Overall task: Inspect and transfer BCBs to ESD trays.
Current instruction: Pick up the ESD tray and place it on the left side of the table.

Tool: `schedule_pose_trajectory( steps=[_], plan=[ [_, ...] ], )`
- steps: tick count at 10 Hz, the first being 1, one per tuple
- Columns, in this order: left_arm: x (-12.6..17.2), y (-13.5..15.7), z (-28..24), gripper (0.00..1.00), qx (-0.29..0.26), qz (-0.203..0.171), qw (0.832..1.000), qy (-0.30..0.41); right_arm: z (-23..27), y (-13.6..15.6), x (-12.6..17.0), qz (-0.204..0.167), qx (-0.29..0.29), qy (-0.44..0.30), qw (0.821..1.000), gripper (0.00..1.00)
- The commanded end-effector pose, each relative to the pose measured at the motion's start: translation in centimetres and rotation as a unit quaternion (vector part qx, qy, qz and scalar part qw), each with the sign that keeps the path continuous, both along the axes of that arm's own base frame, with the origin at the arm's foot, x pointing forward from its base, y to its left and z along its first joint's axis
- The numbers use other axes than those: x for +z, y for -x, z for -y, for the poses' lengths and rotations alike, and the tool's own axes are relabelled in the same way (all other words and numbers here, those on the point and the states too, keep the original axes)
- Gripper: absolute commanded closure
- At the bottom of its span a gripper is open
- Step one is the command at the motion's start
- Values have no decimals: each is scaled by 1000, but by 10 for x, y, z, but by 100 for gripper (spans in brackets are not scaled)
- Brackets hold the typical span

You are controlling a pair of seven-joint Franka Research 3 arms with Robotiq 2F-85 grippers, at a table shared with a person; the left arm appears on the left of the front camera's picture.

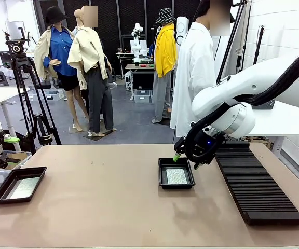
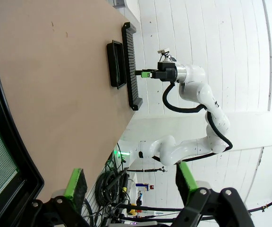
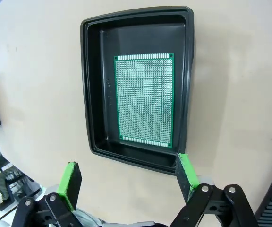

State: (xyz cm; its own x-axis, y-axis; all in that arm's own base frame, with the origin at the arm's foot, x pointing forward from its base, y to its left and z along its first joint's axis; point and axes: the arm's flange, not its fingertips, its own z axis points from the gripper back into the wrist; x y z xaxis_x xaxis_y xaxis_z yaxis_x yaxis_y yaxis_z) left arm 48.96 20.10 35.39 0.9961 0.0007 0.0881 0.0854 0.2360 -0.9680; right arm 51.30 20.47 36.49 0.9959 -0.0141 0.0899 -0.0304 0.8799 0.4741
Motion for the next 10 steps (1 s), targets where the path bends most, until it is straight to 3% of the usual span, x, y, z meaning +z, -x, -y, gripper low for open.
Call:
schedule_pose_trajectory(
  steps=[1, 5, 10],
  plan=[
    [0, 0, 0, 0, 0, 0, 1000, 0, 0, 0, 0, 0, 0, 0, 1000, 0],
    [25, -8, 40, 0, 32, -10, 999, -9, 41, 26, 23, 5, 56, -46, 997, 0],
    [53, -24, 96, 0, 53, -51, 996, -40, 112, 43, 35, 34, 49, -117, 991, 0]
  ],
)
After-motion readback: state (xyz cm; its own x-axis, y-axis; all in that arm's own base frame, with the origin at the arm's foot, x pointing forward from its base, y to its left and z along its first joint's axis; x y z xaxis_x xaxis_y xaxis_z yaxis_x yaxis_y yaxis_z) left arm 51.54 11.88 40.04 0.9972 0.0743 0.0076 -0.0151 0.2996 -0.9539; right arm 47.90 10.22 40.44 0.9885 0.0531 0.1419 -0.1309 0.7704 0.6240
